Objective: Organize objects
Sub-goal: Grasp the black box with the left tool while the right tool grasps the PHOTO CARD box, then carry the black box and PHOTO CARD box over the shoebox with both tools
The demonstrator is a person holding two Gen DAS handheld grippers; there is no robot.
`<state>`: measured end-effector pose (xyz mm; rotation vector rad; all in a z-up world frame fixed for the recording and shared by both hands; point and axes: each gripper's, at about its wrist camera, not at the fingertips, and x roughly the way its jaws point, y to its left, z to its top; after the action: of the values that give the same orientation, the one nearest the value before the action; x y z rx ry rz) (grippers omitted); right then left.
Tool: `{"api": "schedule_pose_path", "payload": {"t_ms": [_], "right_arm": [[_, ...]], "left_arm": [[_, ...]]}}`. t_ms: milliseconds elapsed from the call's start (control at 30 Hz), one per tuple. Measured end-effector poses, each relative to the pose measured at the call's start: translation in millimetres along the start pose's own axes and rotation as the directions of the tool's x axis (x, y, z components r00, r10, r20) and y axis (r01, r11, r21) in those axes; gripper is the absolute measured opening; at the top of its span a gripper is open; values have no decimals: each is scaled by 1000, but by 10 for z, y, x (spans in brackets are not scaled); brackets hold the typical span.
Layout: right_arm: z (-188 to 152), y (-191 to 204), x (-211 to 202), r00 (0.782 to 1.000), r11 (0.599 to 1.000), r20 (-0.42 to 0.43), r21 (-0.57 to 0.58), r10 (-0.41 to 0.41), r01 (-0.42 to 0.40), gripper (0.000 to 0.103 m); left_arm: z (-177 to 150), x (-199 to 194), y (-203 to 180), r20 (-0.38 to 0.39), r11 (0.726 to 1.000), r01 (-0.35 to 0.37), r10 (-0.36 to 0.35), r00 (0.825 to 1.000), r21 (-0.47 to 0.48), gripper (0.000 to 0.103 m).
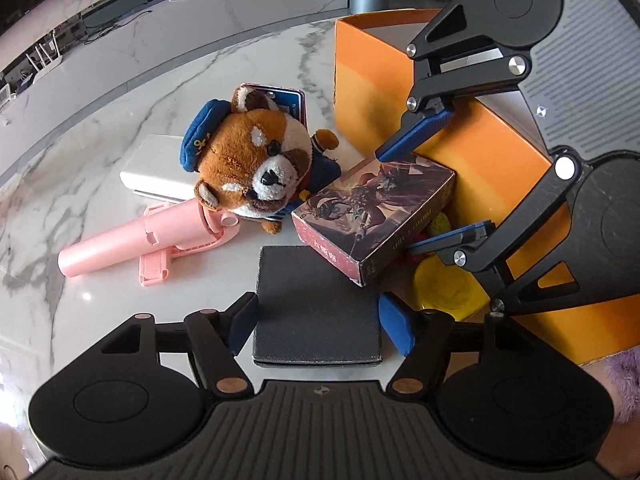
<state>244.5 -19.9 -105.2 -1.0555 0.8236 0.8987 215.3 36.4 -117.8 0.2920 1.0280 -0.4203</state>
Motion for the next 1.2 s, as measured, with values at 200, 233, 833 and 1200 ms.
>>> {"api": "schedule_pose_path", "payload": {"t_ms": [200, 233, 833, 1200], "right_arm": [[-16, 45, 103, 1000, 1000, 3, -23, -18, 18, 59], [-6, 18, 91, 1000, 1000, 12, 2, -16, 16, 55], [367, -34, -469, 968, 965, 230, 216, 97, -148, 24], [270, -110, -678, 934, 825, 320, 476, 158, -303, 24]], "left_arm": [[-47, 64, -60, -26, 998, -9, 10, 1000, 55, 88], [-63, 88, -54, -41, 999, -7, 10, 999, 54, 88], [-723, -398, 770, -114, 984, -79, 62, 992, -158, 87], [-614, -1191, 673, 117, 944, 24, 16, 993, -329, 86]]}}
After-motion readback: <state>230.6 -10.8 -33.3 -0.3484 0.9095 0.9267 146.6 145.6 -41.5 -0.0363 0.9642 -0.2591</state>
